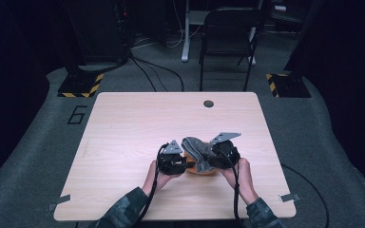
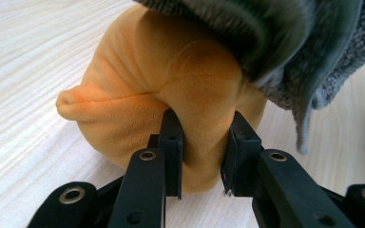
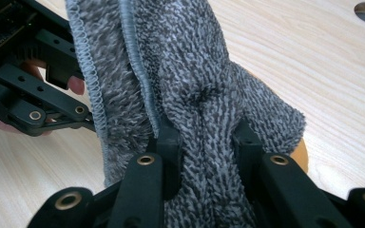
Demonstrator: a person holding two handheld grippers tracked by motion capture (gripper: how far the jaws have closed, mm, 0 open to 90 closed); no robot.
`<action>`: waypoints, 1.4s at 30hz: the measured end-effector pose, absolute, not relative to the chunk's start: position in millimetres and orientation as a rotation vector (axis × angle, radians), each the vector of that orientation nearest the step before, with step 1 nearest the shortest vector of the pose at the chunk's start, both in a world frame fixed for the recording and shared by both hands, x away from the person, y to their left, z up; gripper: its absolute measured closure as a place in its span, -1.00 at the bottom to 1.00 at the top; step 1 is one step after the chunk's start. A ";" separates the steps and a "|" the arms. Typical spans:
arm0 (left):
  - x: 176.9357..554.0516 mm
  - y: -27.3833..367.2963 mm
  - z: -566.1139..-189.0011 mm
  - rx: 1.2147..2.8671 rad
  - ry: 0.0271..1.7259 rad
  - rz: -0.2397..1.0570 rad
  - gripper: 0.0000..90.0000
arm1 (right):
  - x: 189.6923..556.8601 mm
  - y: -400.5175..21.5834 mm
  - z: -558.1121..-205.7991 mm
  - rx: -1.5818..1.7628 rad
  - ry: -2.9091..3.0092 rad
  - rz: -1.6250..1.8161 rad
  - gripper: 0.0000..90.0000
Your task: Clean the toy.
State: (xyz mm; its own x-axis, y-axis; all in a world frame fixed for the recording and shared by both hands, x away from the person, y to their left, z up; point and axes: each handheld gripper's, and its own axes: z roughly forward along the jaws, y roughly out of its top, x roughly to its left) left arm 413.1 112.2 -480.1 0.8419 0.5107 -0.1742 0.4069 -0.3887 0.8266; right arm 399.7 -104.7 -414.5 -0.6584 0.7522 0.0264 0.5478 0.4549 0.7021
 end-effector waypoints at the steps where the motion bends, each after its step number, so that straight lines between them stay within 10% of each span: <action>1: 412.8 112.1 -479.5 2.037 0.663 0.142 0.61 | 399.4 -105.6 -413.4 1.108 2.416 0.999 0.58; 34: 412.7 111.8 -480.0 2.031 0.661 0.128 0.61 | 446.2 -166.6 -485.9 1.409 2.365 0.635 0.56; 42: 411.9 112.4 -479.1 2.029 0.664 0.123 0.60 | 422.5 -179.1 -419.6 1.361 2.214 0.877 0.58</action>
State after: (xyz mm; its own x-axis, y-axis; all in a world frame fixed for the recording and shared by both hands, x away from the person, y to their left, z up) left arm 411.9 112.4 -479.1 0.8468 0.5013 -0.1780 0.4043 -0.3890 0.8278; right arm 422.5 -179.1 -419.6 -0.4483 0.8939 -0.0086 0.6457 0.3304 0.6884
